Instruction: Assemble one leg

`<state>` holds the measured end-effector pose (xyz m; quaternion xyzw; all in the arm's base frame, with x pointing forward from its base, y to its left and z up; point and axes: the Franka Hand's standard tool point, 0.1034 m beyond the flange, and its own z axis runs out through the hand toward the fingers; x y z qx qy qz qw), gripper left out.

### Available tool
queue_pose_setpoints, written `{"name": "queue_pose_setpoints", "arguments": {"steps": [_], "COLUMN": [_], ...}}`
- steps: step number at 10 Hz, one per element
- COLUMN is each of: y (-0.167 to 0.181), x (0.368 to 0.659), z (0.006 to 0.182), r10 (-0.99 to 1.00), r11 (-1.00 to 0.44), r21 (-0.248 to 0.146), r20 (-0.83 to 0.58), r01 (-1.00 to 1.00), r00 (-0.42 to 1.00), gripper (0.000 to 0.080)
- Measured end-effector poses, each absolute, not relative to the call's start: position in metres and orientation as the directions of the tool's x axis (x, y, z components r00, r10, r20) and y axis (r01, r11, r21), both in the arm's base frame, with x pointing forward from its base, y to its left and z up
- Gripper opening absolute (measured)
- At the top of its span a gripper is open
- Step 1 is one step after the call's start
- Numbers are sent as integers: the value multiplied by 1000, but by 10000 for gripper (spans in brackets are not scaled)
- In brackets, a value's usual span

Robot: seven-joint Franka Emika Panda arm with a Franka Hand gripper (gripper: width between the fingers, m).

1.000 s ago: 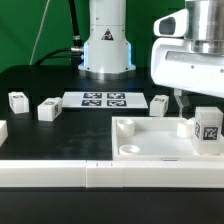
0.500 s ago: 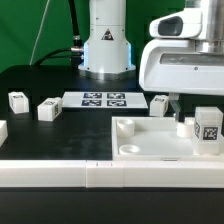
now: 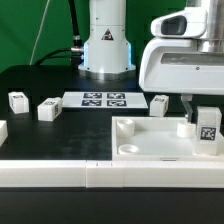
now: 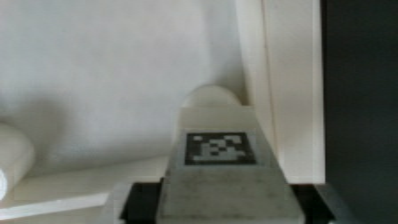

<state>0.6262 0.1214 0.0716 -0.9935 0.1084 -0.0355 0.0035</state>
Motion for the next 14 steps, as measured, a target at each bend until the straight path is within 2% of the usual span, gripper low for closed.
{"name": "queue_pose_setpoints", "arguments": {"steps": [2,5,8,10,11,14], "y": [119,120,123,122,122,123], "x": [626,626,628,628,628,628], "z": [72,71,71,72,72,72], "r10": [-240,-544,-791,-918,-961,-998], "r11": [-971,-839,-612,-396,-276,-51], "r21": [-17,-50,-89,-108,-114,-114], "r20": [69,56,50,32,12,-30], "r01": [-240,-542,-786,-912,-954,-992], "r00": [968,837,610,395,277,55], "gripper": [291,291,291,291,291,292]}}
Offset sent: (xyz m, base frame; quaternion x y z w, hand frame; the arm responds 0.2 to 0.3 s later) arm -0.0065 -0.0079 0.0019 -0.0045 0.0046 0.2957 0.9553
